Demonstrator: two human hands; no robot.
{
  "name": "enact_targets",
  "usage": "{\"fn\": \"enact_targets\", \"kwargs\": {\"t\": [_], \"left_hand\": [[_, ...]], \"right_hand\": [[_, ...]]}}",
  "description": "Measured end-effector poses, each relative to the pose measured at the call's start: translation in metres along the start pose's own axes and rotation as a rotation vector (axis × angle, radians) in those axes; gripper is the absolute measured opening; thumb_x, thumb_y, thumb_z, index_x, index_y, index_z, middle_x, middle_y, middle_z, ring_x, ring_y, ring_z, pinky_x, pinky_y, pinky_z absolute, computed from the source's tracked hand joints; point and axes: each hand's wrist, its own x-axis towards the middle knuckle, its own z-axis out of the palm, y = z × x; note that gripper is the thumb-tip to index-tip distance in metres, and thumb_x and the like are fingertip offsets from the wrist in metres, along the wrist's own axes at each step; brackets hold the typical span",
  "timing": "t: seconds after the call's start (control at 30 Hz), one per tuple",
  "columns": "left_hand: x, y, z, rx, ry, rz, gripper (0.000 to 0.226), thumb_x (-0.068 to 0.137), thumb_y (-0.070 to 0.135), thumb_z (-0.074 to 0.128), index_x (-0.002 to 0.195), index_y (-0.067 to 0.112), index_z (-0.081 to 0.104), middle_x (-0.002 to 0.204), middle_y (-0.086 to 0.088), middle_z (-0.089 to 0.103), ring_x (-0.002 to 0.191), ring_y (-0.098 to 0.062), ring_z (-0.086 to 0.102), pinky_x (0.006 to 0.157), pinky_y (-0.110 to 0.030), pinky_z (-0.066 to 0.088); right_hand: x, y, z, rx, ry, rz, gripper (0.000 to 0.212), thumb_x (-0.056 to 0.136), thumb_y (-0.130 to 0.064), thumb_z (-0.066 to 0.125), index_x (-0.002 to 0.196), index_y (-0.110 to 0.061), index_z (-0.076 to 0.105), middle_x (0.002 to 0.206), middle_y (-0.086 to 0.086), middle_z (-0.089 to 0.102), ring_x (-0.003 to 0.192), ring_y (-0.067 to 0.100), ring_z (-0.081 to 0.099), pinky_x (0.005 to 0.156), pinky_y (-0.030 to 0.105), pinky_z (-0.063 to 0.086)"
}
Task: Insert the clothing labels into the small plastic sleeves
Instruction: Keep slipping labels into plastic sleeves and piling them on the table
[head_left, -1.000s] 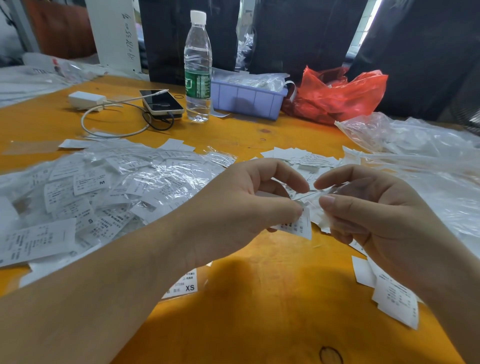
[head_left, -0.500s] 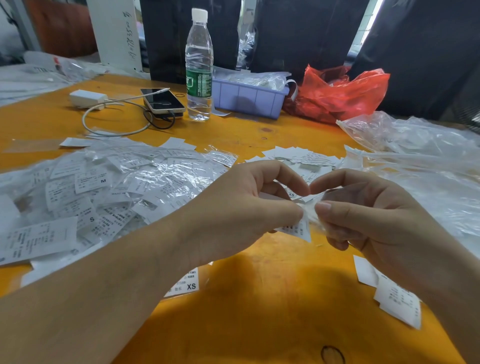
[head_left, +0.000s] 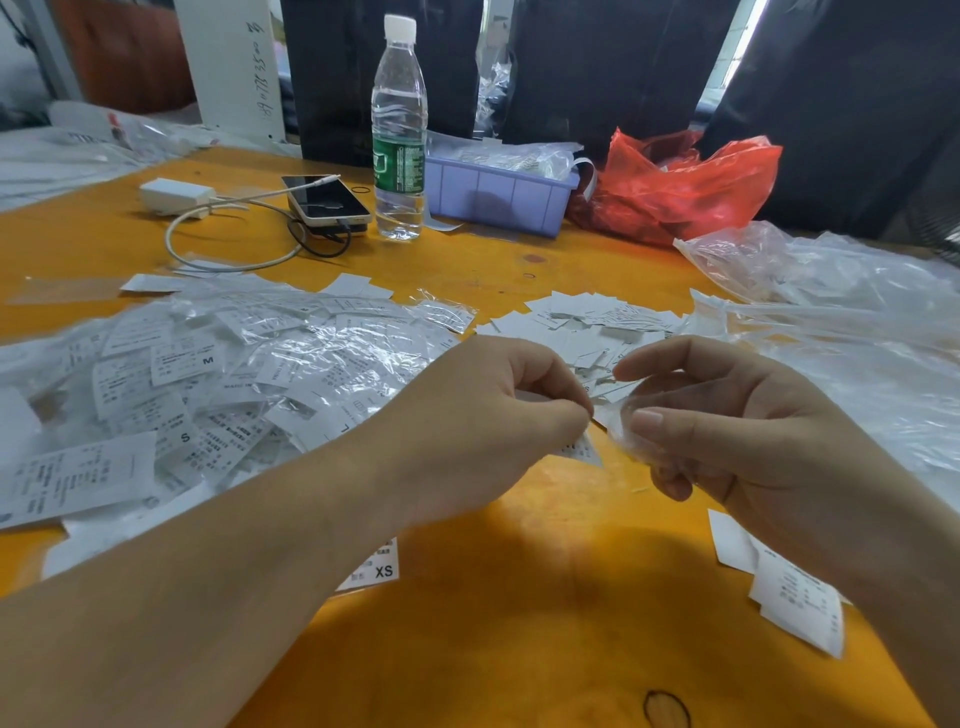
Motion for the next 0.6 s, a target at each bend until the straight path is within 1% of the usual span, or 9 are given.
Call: {"fn": "enact_targets", "kwargs": {"t": [0.03, 0.1, 0.13, 0.17, 0.2, 0.27, 0.37, 0.47, 0.6], "left_hand": [[0.0001, -0.0001, 0.0003, -0.001, -0.009, -0.011, 0.008, 0.086, 0.026, 0.066, 0.083, 0.024, 0.073, 0.076, 0.010, 0.071, 0.060, -0.004, 0.062, 0.060, -0.020, 0.049], [0.0005, -0.0010, 0.0011, -0.006, -0.041, -0.024, 0.014, 0.086, 0.036, 0.066, 0.084, 0.023, 0.072, 0.077, 0.004, 0.070, 0.064, -0.008, 0.063, 0.055, -0.018, 0.047], [0.0004, -0.0010, 0.0013, -0.029, -0.063, -0.027, 0.017, 0.086, 0.039, 0.066, 0.084, 0.023, 0.072, 0.073, 0.004, 0.068, 0.060, -0.007, 0.062, 0.049, -0.014, 0.046], [0.0003, -0.0004, 0.0013, -0.069, -0.081, -0.027, 0.019, 0.087, 0.039, 0.066, 0.084, 0.022, 0.072, 0.069, 0.006, 0.065, 0.055, -0.003, 0.059, 0.046, -0.011, 0.042], [0.0004, -0.0004, 0.0014, -0.112, -0.092, -0.022, 0.019, 0.087, 0.037, 0.066, 0.084, 0.020, 0.073, 0.066, 0.009, 0.062, 0.053, 0.001, 0.056, 0.046, -0.008, 0.040], [0.0016, -0.0018, 0.0015, -0.147, -0.093, 0.000, 0.014, 0.089, 0.028, 0.067, 0.084, 0.017, 0.073, 0.062, 0.013, 0.060, 0.054, 0.001, 0.054, 0.048, -0.008, 0.039], [0.0027, -0.0035, 0.0023, -0.153, -0.079, 0.020, 0.011, 0.088, 0.020, 0.068, 0.080, 0.016, 0.073, 0.059, 0.012, 0.062, 0.053, -0.001, 0.055, 0.047, -0.009, 0.039], [0.0024, -0.0026, 0.0016, -0.155, -0.071, 0.022, 0.013, 0.089, 0.019, 0.067, 0.076, 0.016, 0.071, 0.058, 0.012, 0.061, 0.053, -0.002, 0.054, 0.048, -0.010, 0.039], [0.0021, -0.0007, 0.0014, -0.164, -0.054, 0.028, 0.015, 0.088, 0.021, 0.068, 0.075, 0.013, 0.070, 0.054, 0.011, 0.060, 0.050, 0.001, 0.054, 0.046, -0.009, 0.038]], "right_hand": [[-0.0001, -0.0001, 0.0003, 0.003, -0.002, 0.003, 0.026, 0.072, -0.010, 0.069, 0.097, -0.016, 0.070, 0.073, 0.013, 0.063, 0.057, 0.024, 0.046, 0.048, 0.028, 0.043], [-0.0006, -0.0006, 0.0013, 0.014, -0.004, 0.007, 0.027, 0.071, -0.009, 0.068, 0.098, -0.015, 0.070, 0.076, 0.015, 0.063, 0.058, 0.025, 0.046, 0.048, 0.028, 0.043], [-0.0007, -0.0009, 0.0018, 0.020, -0.001, 0.010, 0.027, 0.070, -0.009, 0.068, 0.097, -0.015, 0.070, 0.078, 0.016, 0.063, 0.058, 0.026, 0.046, 0.048, 0.028, 0.043], [-0.0009, -0.0015, 0.0024, 0.022, 0.002, 0.014, 0.028, 0.070, -0.008, 0.068, 0.097, -0.015, 0.070, 0.079, 0.016, 0.063, 0.059, 0.026, 0.046, 0.048, 0.028, 0.043], [-0.0010, -0.0021, 0.0029, 0.020, 0.005, 0.022, 0.029, 0.069, -0.008, 0.068, 0.096, -0.015, 0.071, 0.080, 0.016, 0.062, 0.059, 0.027, 0.046, 0.048, 0.028, 0.044], [-0.0011, -0.0027, 0.0041, 0.011, 0.009, 0.044, 0.031, 0.066, -0.008, 0.069, 0.097, -0.014, 0.070, 0.081, 0.016, 0.062, 0.059, 0.026, 0.048, 0.048, 0.027, 0.045], [-0.0016, -0.0033, 0.0057, -0.005, -0.006, 0.075, 0.033, 0.065, -0.008, 0.069, 0.097, -0.013, 0.070, 0.082, 0.016, 0.062, 0.061, 0.026, 0.049, 0.048, 0.026, 0.045], [-0.0016, -0.0033, 0.0058, -0.018, -0.045, 0.101, 0.030, 0.067, -0.011, 0.070, 0.097, -0.015, 0.071, 0.078, 0.012, 0.063, 0.060, 0.024, 0.051, 0.049, 0.026, 0.045], [-0.0015, -0.0014, 0.0044, -0.082, -0.122, 0.123, 0.030, 0.069, -0.021, 0.073, 0.097, -0.011, 0.070, 0.069, 0.009, 0.062, 0.063, 0.024, 0.052, 0.051, 0.026, 0.044]]}}
